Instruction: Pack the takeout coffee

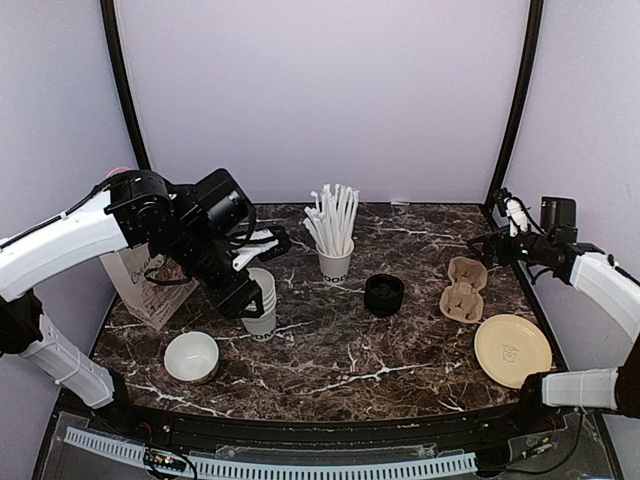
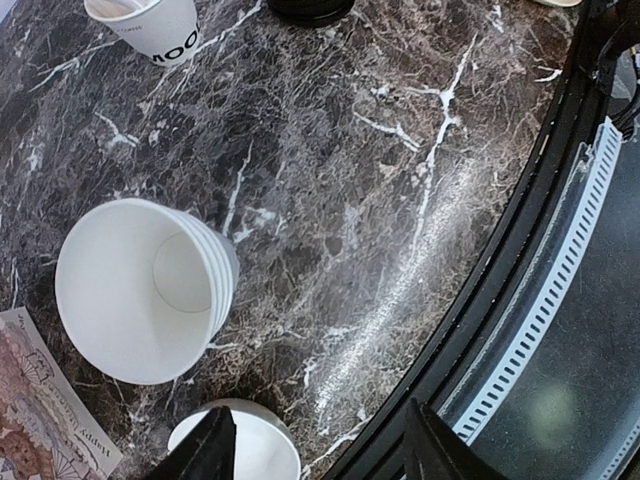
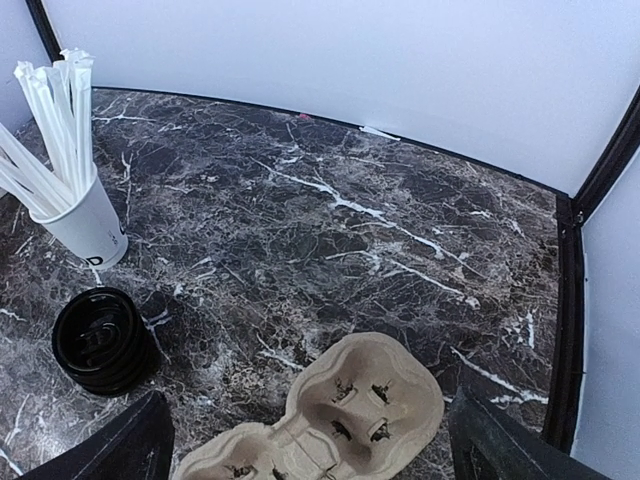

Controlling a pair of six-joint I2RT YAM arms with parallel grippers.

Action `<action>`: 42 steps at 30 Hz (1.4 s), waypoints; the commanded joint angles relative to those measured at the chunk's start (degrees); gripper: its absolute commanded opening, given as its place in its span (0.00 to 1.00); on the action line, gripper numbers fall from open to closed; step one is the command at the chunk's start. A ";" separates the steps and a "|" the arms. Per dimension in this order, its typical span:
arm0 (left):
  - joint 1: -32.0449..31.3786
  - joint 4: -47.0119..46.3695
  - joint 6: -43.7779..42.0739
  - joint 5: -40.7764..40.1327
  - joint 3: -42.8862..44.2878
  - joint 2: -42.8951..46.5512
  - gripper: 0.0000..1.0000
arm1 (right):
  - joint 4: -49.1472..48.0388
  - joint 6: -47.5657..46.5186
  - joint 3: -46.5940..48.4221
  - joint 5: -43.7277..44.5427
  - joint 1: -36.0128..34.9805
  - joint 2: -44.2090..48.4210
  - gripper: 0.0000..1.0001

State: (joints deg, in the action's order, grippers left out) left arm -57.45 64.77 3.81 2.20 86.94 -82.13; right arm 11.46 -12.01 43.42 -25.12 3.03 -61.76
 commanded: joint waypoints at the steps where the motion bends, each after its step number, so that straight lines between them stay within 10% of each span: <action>1: -0.38 -0.26 -0.58 -5.44 -1.29 -1.29 0.58 | -3.81 -1.42 -1.43 -1.15 0.62 1.06 0.96; 26: 3.60 -6.40 -3.37 -5.27 2.18 -11.35 0.26 | -4.34 -1.64 -2.90 -4.23 0.75 -0.62 0.96; 42: 3.70 -1.75 -3.03 -4.98 5.91 -13.45 0.53 | -4.67 -1.94 -3.05 -4.23 0.75 -1.86 0.96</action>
State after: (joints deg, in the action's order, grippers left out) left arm -53.89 60.14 0.60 0.67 94.30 -94.80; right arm 9.02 -13.28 41.21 -28.69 3.49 -63.29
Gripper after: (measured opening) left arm 0.519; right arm 0.964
